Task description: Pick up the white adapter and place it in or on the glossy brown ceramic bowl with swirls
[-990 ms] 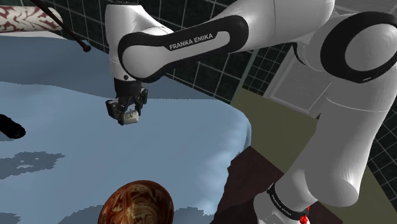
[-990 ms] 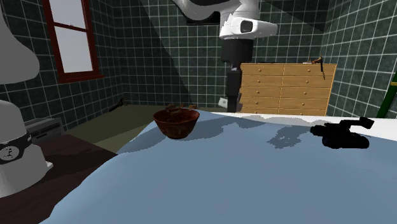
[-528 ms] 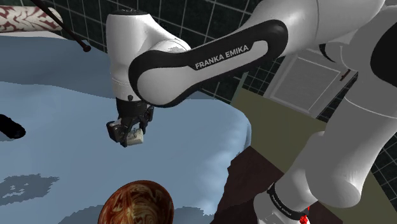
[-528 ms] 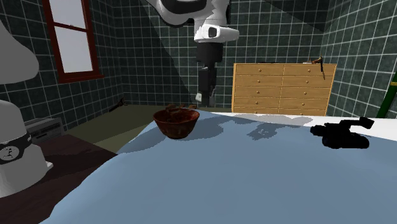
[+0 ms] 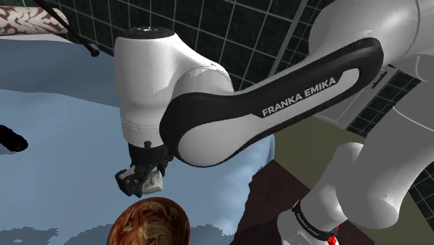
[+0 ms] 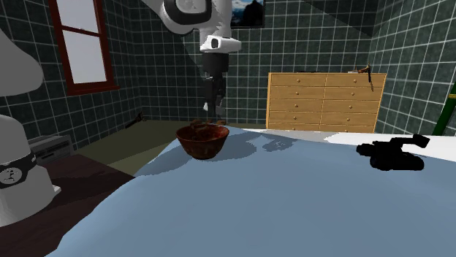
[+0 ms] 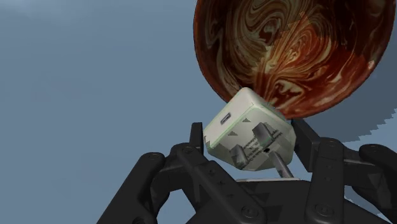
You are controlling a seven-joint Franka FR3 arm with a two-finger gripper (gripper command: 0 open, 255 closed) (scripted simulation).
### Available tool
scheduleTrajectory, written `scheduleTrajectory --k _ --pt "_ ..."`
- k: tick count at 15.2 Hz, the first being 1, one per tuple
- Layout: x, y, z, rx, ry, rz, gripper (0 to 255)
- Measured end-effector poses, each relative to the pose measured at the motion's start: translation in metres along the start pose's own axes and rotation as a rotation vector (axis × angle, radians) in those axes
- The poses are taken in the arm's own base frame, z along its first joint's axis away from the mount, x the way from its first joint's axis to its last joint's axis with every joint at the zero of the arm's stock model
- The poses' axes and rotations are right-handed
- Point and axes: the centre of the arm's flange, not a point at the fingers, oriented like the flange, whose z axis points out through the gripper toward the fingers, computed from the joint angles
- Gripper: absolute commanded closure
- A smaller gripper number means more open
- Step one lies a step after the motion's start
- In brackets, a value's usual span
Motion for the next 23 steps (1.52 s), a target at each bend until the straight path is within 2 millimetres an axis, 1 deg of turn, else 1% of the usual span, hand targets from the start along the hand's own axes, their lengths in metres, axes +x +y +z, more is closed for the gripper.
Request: scheduleTrajectory --k 2,5,7,12,17,19,23 --pt "-0.023 -0.015 0.000 0.000 0.000 0.000 255" --pt "-0.051 -0.034 0.002 0.000 0.000 0.000 255" --pt "-0.060 -0.039 0.007 0.000 0.000 0.000 255" --pt "-0.062 -0.045 0.033 0.000 0.000 0.001 255" --pt "-0.063 -0.044 0.059 0.000 0.000 0.001 255" --pt "-0.062 -0.045 0.064 0.000 0.000 0.001 255" --pt "-0.061 -0.045 0.066 0.000 0.000 0.001 255"
